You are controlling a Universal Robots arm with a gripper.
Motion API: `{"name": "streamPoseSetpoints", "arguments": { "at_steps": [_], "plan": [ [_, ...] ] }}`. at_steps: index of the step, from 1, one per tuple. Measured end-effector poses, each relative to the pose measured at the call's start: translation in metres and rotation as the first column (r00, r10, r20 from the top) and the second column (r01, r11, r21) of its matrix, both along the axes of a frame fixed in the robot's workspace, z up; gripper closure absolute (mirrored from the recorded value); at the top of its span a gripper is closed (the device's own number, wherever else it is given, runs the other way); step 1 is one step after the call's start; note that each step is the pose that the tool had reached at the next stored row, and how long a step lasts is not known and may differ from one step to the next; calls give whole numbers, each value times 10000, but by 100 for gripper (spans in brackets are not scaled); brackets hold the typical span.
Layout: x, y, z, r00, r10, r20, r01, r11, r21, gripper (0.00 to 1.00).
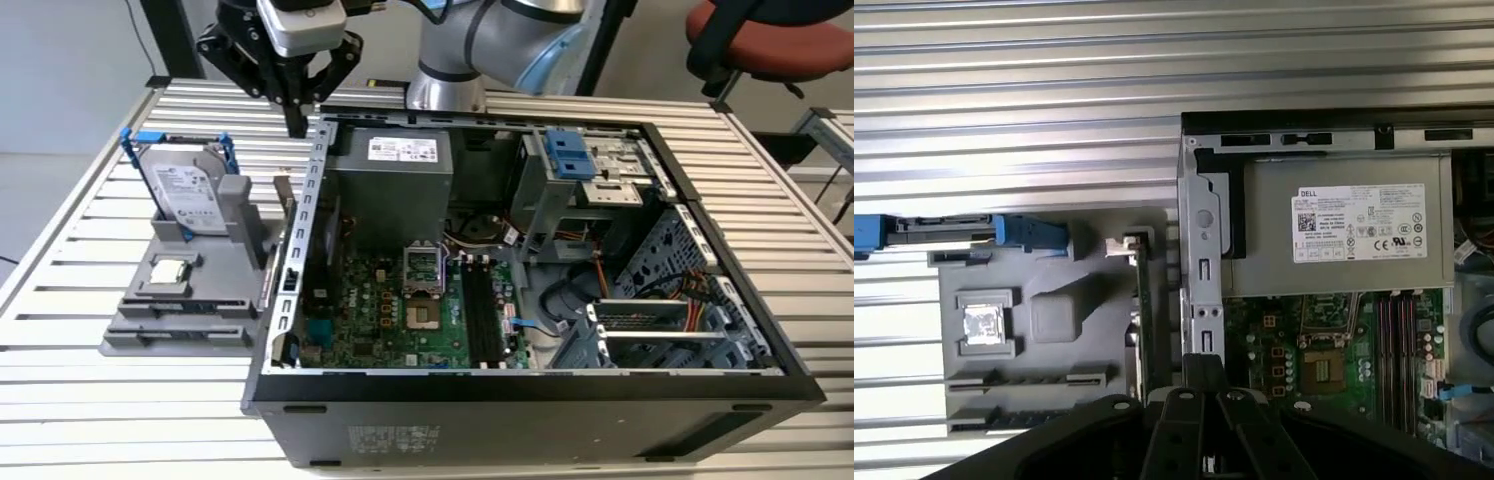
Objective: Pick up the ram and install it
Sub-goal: 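Reach for the ram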
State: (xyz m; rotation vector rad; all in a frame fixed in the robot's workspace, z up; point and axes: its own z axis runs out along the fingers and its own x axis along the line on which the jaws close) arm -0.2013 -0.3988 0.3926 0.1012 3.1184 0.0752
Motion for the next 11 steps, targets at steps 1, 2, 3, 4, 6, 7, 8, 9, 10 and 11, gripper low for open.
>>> {"name": "streamPoseSetpoints", "arguments": {
  "at_steps": [1, 2, 3, 4, 6, 7, 8, 9, 10, 11],
  "plan": [
    [-20, 0, 1, 10000, 1, -1, -1, 10000, -1, 100],
    [-41, 0, 0, 10000, 3, -1, -3, 10000, -1, 100],
    [-61, 0, 0, 10000, 5, 0, -5, 10000, 0, 100],
    [-81, 0, 0, 10000, 7, -1, -7, 10000, -1, 100],
    [-122, 0, 0, 10000, 10, -1, -10, 10000, -1, 100],
    [-145, 0, 1, 10000, 12, -1, -12, 10000, -2, 100],
    [-165, 0, 0, 10000, 13, -1, -13, 10000, -1, 100],
    [-187, 0, 0, 10000, 14, 0, -14, 10000, 0, 100],
    [-210, 0, 0, 10000, 15, 0, -15, 10000, -1, 100],
    [-234, 0, 1, 10000, 17, -1, -17, 10000, -1, 100]
  ]
}}
